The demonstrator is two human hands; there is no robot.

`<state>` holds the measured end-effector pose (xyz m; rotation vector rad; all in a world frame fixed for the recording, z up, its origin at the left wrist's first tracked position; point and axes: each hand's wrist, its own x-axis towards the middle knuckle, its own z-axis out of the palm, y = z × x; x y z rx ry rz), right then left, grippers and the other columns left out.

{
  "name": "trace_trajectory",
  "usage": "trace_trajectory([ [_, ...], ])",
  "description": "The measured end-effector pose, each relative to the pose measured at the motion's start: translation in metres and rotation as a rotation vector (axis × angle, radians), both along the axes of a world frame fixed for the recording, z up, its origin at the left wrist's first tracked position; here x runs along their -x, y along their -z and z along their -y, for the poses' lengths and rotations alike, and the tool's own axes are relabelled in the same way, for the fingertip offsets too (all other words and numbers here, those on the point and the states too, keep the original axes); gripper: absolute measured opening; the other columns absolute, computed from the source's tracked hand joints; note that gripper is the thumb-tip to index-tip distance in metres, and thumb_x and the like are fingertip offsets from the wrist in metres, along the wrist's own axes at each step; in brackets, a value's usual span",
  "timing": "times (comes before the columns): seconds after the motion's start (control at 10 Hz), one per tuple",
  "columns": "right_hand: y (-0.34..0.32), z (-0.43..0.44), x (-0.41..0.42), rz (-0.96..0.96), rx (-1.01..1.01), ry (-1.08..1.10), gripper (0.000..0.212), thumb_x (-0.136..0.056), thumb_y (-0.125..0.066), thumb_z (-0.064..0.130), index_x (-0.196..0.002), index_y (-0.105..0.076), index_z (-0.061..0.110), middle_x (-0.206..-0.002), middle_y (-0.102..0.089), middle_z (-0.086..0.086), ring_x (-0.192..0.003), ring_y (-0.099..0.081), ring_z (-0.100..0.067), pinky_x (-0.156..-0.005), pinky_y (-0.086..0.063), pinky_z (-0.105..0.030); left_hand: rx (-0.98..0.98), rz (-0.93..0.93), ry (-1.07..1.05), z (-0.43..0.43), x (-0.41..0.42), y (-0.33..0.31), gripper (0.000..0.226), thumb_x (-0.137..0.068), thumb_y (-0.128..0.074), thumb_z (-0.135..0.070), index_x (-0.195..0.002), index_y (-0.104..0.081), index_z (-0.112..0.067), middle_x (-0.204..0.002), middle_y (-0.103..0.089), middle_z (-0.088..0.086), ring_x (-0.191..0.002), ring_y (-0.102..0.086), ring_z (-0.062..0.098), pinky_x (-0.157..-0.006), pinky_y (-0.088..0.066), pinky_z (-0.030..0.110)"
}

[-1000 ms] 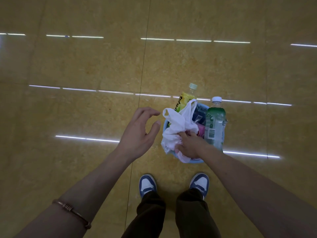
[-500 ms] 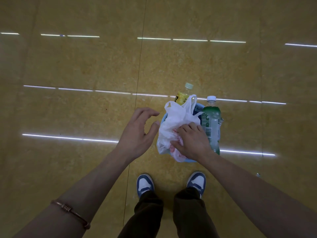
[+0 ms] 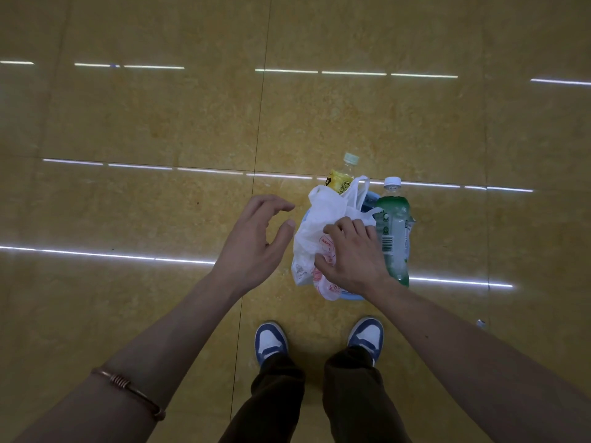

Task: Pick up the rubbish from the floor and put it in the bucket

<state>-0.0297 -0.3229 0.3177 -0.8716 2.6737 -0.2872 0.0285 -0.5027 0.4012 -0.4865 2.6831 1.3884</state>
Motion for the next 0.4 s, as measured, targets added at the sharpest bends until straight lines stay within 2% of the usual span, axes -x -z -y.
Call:
trace_trajectory([
  [0.2, -0.005, -0.002, -0.004, 0.022, 0.030, 0.014, 0.054, -0.074, -0.041, 0.052, -0.108, -0.059, 0.013, -0.099, -0.055, -0.004, -0.087, -0.051, -0.026, -0.078, -0.025, -0.035, 0.025, 0.015, 0.007, 0.001, -0.002, -0.001, 0.023, -0.094, -0.052, -0.022, -0.116, -0.057, -0.021, -0.117, -0.046, -0.012, -0.105, -0.043, -0.014, -0.088, -0.035, 0.003],
  [0.3, -0.013, -0.006, -0.003, 0.060, 0.048, 0.053, 0.058, -0.077, -0.038, 0.054, -0.114, -0.057, 0.013, -0.110, -0.056, -0.005, -0.099, -0.051, -0.027, -0.085, -0.032, -0.036, 0.027, 0.032, 0.009, -0.001, -0.002, -0.006, 0.025, -0.094, -0.051, -0.023, -0.118, -0.056, -0.021, -0.118, -0.045, -0.013, -0.105, -0.041, -0.016, -0.087, -0.032, 0.000],
  [0.4, -0.027, -0.007, 0.006, 0.119, 0.095, 0.135, 0.064, -0.079, -0.034, 0.058, -0.122, -0.053, 0.015, -0.122, -0.054, -0.003, -0.113, -0.048, -0.024, -0.094, -0.032, -0.036, 0.028, 0.016, -0.016, -0.003, 0.002, -0.018, 0.028, -0.094, -0.051, -0.023, -0.121, -0.055, -0.021, -0.119, -0.045, -0.014, -0.103, -0.042, -0.012, -0.087, -0.027, -0.004],
])
